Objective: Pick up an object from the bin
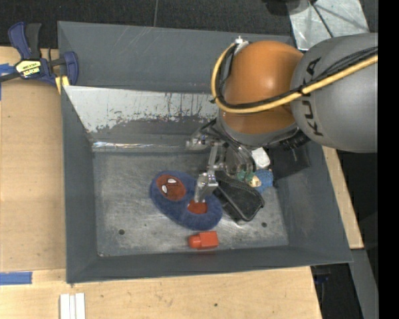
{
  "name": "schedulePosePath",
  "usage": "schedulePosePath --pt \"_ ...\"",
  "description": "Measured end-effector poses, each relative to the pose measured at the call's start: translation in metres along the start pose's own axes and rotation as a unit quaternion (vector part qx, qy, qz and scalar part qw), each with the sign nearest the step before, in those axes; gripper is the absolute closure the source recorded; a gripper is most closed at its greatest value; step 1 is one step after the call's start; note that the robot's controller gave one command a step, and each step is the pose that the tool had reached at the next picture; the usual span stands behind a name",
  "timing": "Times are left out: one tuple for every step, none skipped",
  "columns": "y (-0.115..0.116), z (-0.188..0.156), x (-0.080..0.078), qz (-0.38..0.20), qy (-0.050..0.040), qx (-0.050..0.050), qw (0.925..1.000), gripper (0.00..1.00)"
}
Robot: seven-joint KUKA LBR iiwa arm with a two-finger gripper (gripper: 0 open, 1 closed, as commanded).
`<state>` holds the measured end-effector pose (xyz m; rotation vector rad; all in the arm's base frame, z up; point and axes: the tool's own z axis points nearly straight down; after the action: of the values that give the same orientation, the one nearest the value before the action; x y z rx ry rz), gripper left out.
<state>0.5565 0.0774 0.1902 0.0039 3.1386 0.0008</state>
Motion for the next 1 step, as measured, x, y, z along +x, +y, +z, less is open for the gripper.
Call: schedulePosePath --pt "0.0030 0.1103 0.0239 -0.106 -0.0184 0.000 0.9942 0.00"
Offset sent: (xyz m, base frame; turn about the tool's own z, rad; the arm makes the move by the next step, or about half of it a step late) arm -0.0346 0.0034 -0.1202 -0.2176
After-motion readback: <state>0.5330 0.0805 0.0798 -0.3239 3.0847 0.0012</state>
